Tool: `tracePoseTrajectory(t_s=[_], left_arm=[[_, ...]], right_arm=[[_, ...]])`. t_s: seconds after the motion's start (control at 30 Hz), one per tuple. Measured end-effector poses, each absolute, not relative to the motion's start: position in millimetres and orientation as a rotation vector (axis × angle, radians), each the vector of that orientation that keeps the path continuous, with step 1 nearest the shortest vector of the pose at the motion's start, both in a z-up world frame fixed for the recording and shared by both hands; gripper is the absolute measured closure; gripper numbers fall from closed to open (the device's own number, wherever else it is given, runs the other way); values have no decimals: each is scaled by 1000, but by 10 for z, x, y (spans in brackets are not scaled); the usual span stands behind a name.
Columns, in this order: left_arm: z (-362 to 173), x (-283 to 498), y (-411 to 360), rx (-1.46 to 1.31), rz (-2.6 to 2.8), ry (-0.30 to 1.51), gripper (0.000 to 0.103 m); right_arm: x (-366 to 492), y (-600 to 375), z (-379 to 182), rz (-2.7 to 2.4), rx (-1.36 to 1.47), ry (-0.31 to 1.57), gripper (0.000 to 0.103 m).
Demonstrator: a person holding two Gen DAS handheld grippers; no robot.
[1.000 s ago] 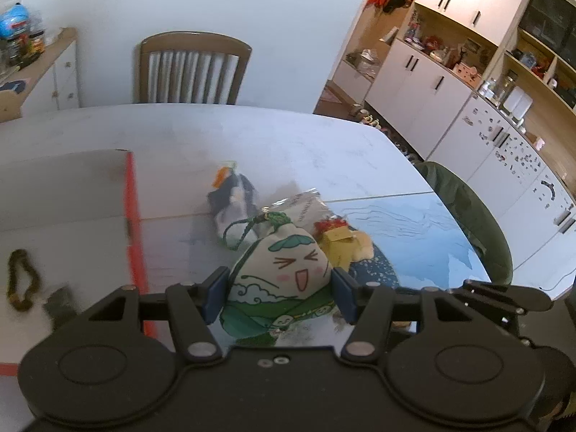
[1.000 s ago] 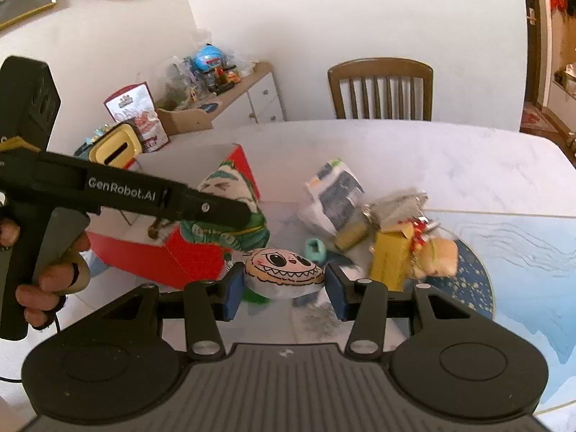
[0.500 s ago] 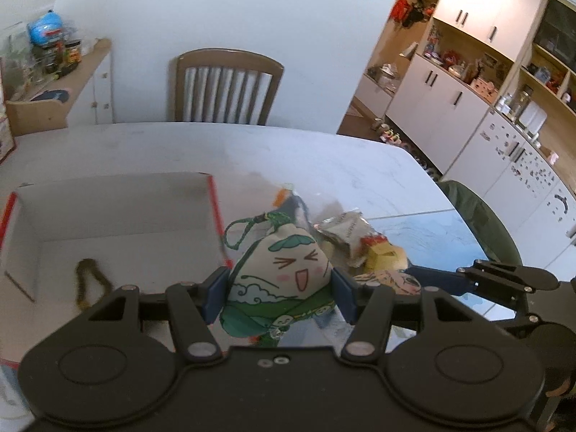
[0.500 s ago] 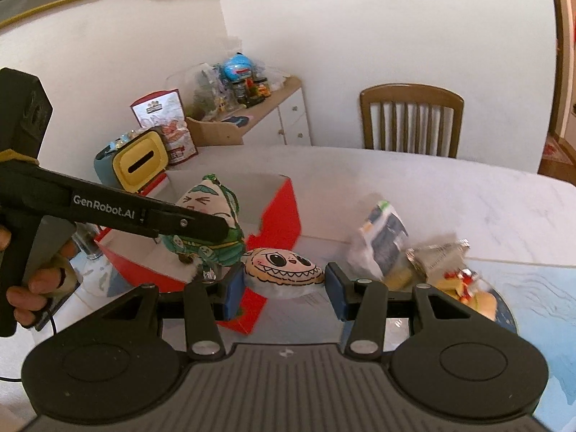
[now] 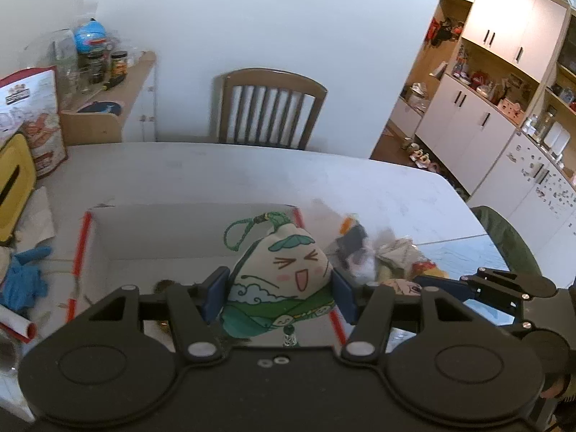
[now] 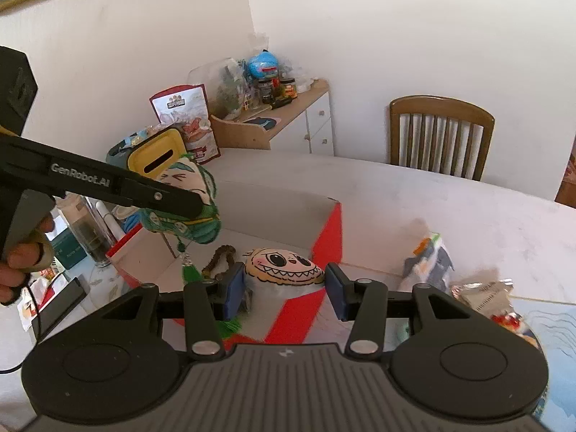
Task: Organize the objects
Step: 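Carry the dumpling plush with the left tool while the right tool carries the face plush to the box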
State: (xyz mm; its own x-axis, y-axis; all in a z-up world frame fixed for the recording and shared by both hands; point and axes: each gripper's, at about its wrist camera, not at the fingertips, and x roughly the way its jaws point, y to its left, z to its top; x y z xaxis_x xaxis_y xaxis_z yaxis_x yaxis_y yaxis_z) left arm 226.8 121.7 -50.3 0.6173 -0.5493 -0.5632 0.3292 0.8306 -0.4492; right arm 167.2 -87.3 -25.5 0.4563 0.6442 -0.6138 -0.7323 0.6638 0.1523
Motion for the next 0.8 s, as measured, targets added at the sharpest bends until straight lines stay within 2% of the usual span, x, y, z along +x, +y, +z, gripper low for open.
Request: tracePoseTrajectory(t_s=[0.43,0.8], left_arm=[[-725,2506,1717,-281,-429,767,43],[-1228,2860,1801,-224,-423,907,43]], right_arm=[[1772,-202,-476,853,-217,712,56],[1994,431,-852,840,-324,767,56]])
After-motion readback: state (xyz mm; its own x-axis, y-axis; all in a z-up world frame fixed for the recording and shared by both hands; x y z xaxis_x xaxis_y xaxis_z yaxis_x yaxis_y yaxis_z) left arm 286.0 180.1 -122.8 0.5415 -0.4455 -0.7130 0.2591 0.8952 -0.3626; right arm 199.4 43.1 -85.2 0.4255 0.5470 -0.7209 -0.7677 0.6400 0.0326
